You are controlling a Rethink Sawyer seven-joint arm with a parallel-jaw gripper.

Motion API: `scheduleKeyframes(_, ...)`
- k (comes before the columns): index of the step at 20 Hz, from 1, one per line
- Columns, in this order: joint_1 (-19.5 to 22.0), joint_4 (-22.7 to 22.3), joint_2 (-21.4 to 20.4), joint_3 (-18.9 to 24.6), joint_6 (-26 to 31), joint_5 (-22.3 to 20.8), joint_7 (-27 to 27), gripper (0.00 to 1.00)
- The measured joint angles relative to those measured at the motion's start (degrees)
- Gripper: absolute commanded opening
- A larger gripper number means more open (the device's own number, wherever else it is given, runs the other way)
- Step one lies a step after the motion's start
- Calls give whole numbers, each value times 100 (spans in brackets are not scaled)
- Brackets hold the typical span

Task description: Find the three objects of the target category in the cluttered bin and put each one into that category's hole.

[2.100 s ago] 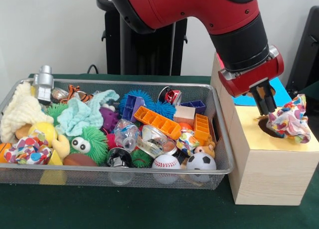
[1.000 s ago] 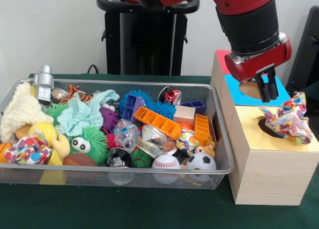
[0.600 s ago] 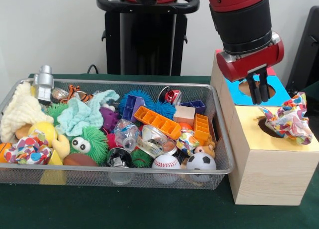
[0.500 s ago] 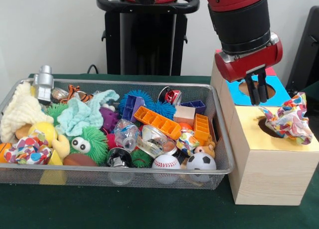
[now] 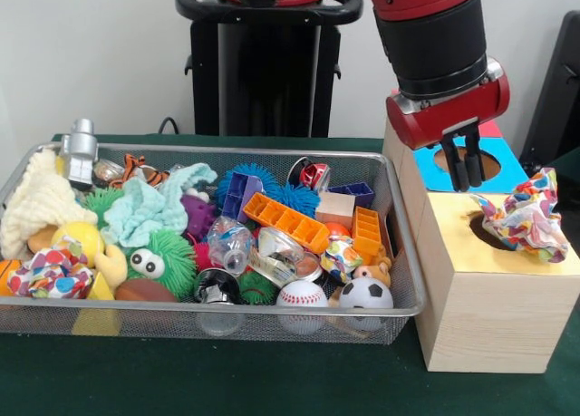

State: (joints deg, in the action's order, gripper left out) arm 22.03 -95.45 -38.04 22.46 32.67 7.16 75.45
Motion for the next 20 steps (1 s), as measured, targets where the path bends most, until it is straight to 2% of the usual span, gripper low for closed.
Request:
scheduleKeyframes(11, 125, 0, 45, 201, 0, 218, 0, 0)
scheduleKeyframes(20, 340, 0, 198, 610, -73, 314, 0, 0)
